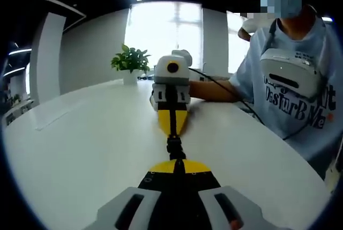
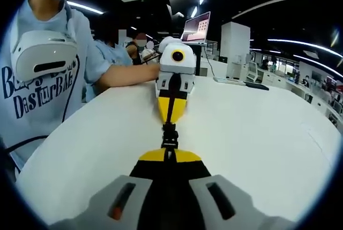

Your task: Snap the two parts of the plastic buckle together until the buckle closes and remains connected.

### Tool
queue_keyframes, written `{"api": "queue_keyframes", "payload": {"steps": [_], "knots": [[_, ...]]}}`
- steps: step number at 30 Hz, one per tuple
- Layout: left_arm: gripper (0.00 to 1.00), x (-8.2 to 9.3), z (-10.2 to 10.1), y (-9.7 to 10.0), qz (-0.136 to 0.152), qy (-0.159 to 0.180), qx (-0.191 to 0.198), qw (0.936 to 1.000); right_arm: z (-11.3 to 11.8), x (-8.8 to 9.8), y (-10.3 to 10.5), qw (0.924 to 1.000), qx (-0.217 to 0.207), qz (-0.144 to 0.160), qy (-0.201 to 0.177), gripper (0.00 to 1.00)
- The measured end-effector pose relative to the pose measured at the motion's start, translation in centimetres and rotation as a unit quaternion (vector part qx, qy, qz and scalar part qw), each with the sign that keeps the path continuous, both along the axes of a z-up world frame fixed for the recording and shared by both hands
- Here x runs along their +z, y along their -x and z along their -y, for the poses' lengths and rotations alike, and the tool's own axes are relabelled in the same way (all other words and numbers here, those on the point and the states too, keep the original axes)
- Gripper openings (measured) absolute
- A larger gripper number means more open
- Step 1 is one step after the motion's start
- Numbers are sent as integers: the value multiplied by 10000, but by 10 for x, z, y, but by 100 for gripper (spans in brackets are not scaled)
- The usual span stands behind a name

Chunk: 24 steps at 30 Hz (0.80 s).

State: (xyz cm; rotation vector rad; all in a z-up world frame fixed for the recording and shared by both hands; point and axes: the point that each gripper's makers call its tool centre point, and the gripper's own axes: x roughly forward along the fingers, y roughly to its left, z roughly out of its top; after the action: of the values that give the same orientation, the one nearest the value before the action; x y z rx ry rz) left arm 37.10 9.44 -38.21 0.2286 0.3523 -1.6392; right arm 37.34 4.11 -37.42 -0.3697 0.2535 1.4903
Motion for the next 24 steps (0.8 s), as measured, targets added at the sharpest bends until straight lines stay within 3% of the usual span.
{"api": "queue_keyframes", "payload": {"steps": [24], "knots": [[0,0,4,-13,202,38,223,9995,0,-1,-4,9999,89,-44,-29,2]]}}
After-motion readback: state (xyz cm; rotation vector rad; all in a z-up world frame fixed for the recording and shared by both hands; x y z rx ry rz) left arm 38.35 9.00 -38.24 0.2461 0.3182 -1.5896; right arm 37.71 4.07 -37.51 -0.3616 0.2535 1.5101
